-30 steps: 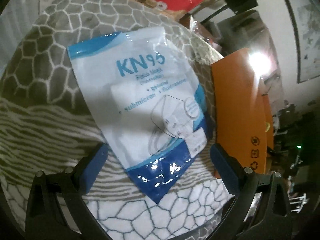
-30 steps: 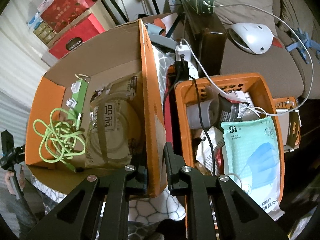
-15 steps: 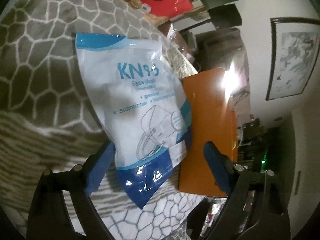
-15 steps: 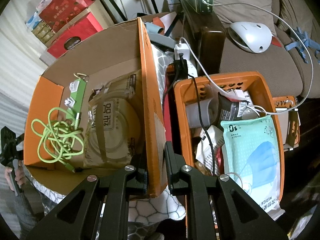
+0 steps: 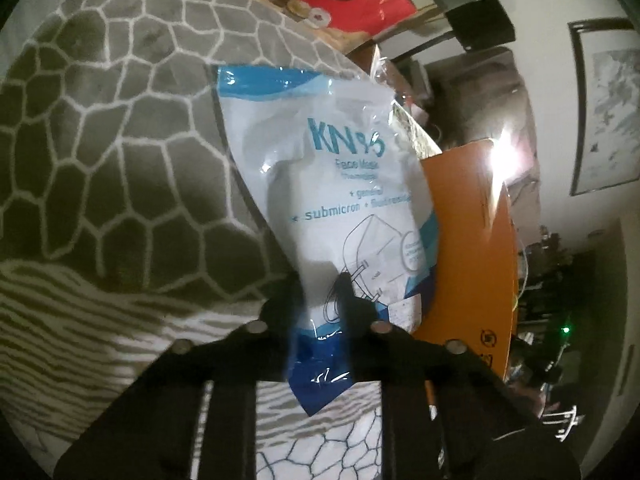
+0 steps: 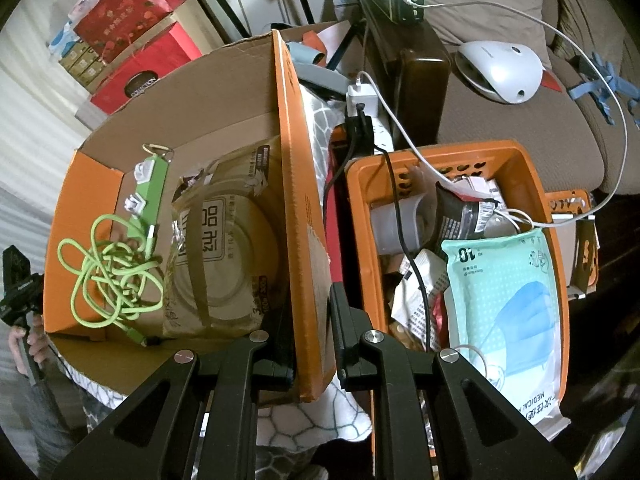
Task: Organize objects
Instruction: 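Lift the mask bag with the left gripper and carry it over the box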
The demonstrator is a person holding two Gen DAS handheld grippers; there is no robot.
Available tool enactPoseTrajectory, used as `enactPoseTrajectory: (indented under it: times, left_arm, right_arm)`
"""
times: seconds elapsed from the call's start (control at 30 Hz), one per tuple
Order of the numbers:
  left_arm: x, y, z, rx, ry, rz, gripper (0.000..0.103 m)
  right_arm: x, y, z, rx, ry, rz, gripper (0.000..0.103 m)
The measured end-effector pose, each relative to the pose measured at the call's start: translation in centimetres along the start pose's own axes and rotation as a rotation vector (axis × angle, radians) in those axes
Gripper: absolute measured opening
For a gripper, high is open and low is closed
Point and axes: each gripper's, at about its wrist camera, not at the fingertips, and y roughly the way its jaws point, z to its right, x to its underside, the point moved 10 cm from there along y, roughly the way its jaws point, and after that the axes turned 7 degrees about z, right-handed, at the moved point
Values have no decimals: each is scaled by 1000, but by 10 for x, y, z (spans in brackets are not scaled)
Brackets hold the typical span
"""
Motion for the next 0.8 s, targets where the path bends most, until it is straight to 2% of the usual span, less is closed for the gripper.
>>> enactPoseTrajectory:
  times: [0.2, 0.6, 0.8]
  left_arm:
    - [-6, -17, 12, 31, 11, 51, 7]
    - [-33, -94, 65, 134, 90, 191, 6]
    - [-35, -109, 98, 162, 148, 205, 6]
  right_arm:
    - [0, 1, 0, -5, 2, -1, 13]
    - [2, 1, 1, -9, 3, -1, 13]
    - [2, 1, 1, -9, 1, -2, 13]
